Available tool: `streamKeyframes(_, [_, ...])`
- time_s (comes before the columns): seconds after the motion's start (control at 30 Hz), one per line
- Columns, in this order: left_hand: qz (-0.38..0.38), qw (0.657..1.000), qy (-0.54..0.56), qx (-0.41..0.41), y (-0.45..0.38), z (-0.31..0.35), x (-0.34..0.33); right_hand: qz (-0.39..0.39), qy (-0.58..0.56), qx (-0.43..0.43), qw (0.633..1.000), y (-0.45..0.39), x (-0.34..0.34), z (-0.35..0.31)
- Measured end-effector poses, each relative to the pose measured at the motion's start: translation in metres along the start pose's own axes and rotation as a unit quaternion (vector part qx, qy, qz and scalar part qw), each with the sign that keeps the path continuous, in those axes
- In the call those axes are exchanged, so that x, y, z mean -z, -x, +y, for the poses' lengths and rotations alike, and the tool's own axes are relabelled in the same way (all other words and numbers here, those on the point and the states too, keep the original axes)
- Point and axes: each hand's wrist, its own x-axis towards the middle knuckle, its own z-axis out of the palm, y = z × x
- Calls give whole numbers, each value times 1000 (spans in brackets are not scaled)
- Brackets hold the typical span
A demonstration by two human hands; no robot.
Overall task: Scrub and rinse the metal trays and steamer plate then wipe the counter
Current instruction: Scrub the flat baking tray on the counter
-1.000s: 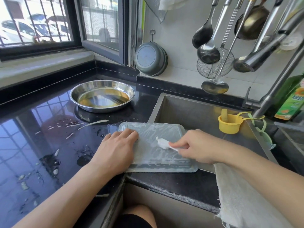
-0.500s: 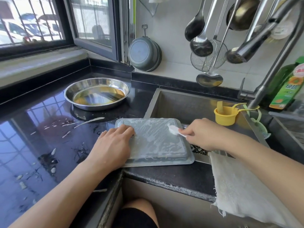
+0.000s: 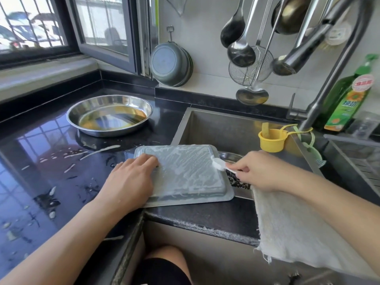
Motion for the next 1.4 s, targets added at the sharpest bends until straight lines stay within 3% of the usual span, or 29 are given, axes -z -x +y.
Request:
streamKeyframes(0.17, [7,1000,11,3,2,0,0,-88,-106,58,989,31,-12,-9])
streamKeyframes(0.3, [6,1000,16,1,3,2,5,-10,-59,14,998,13,-1,27])
streamKeyframes(0.5, [-36,996,-84,-5,0,10,24,82,-196,-3,977,-15,-16,60])
streamKeyframes(0.67, [-68,995,-60,-49,-4,78,37,146,-347,1,927,-34,-50,81])
streamKeyframes(0.8, [-113,992,-48,-41,-20,144,14,140,-349,19,926,-41,-60,88])
streamKeyframes(0.9, [-103,991,-77,17,-43,173,-5,165,-355,2,920,-45,-62,95])
streamKeyframes(0.97, [-99,991,-90,0,-54,183,-16,184,-361,-7,914,-46,-63,98])
streamKeyframes(1.07, [-89,992,-70,-62,-57,179,-13,177,-345,6,922,-46,-65,100])
streamKeyframes(1.23, [-143,974,-47,-172,-36,125,11,176,-368,26,912,-41,-56,98])
streamKeyframes(1.33, [-168,975,9,-146,-12,93,25,174,-356,48,917,-38,-52,95])
streamKeyframes(1.4, [-138,983,76,-90,1,71,28,164,-317,78,931,-35,-50,90])
